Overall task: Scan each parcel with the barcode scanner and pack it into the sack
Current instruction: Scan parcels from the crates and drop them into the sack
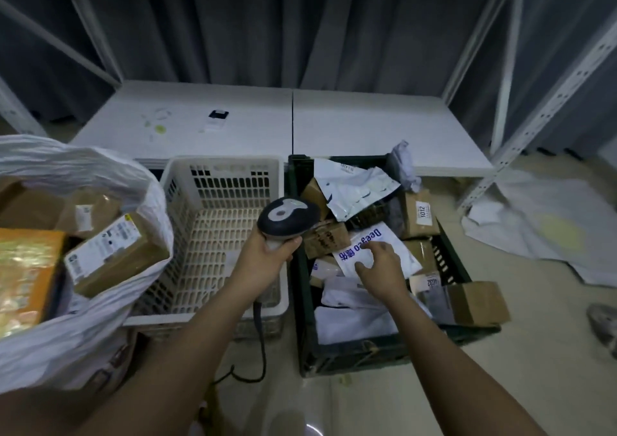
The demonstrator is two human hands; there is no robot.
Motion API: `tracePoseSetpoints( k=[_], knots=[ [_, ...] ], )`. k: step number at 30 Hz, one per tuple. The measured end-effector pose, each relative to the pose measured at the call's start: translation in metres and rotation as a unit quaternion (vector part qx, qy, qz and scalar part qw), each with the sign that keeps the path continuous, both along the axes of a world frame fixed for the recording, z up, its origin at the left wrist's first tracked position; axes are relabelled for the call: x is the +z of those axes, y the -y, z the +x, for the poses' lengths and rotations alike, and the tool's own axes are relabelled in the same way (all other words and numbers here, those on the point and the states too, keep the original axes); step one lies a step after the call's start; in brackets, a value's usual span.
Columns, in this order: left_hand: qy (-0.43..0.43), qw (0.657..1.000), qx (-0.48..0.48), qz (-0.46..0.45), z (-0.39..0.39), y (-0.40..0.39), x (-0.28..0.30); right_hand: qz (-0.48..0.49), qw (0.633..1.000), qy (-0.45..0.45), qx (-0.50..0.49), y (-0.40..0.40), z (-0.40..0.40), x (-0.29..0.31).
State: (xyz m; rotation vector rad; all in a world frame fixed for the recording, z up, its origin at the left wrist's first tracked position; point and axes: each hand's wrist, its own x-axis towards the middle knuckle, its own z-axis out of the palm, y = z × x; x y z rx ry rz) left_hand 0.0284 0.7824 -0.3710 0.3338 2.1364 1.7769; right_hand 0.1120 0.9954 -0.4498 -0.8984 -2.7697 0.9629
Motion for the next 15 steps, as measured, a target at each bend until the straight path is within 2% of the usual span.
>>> tracePoseSetpoints(
  k=[5, 11, 15],
  knots=[
    [0.008, 1.0, 0.005, 0.002, -0.025, -0.01, -0.02, 0.175, 0.98, 0.021, 0.095, -0.022, -0.064, -0.006],
    [0.014, 1.0, 0.02, 0.017, -0.05, -0.018, -0.038, 0.362, 0.9, 0.195, 0.146, -0.053, -0.124, 0.004],
    [0.023, 0.999, 0.023, 0.004, -0.062, -0.019, -0.049, 0.407, 0.859, 0.269, 0.156, -0.065, -0.141, -0.002]
  ],
)
